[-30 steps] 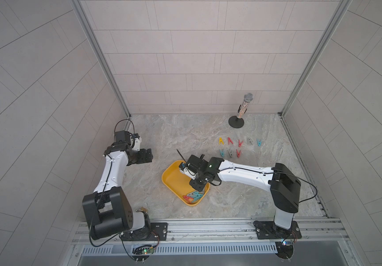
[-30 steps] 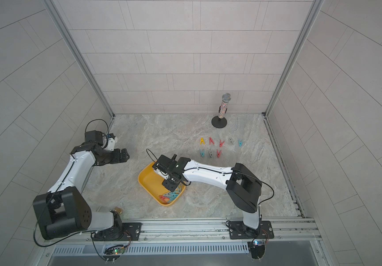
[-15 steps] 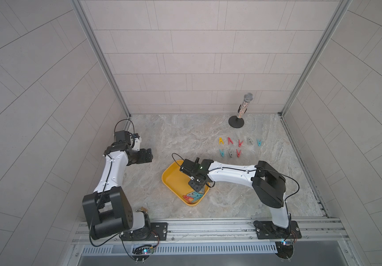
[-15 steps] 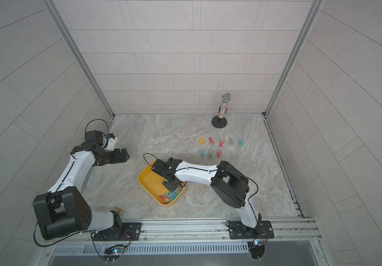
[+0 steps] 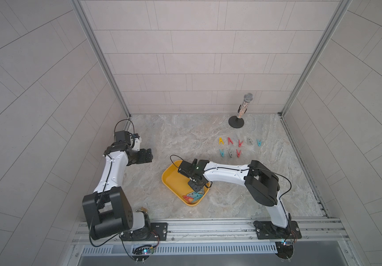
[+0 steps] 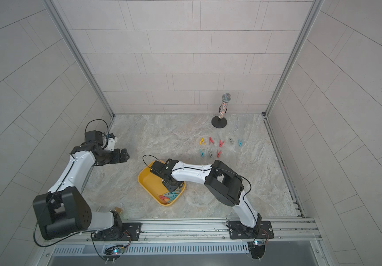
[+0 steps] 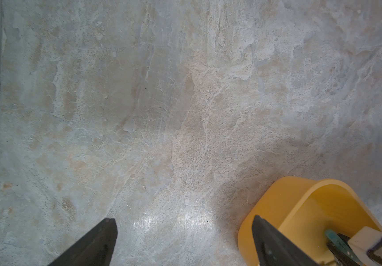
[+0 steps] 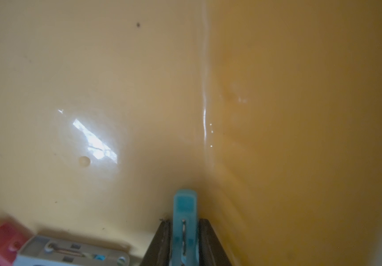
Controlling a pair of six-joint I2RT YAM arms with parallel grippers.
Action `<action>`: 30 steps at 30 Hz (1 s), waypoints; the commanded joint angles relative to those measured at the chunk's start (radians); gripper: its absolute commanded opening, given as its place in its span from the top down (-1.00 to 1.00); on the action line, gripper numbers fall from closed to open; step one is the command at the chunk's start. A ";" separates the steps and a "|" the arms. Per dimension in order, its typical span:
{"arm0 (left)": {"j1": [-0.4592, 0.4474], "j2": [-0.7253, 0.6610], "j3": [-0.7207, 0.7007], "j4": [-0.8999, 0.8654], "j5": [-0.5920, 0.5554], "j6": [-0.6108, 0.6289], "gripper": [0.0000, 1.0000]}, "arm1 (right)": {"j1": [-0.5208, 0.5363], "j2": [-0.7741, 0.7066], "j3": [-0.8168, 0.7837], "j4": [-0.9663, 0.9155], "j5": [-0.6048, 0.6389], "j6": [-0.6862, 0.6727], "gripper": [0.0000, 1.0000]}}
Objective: Take the clothespins out of the storage box
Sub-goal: Pick up the clothespin from the storage box.
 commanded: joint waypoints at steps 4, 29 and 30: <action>0.006 -0.003 0.014 -0.004 -0.001 0.000 -1.00 | -0.002 0.037 0.018 -0.028 -0.018 0.017 0.65; 0.006 -0.002 0.014 -0.004 -0.004 0.002 -1.00 | -0.018 -0.103 0.038 0.051 -0.170 -0.040 0.92; 0.006 -0.002 0.014 -0.004 -0.003 0.002 -1.00 | -0.023 -0.103 0.036 0.060 -0.189 -0.039 0.91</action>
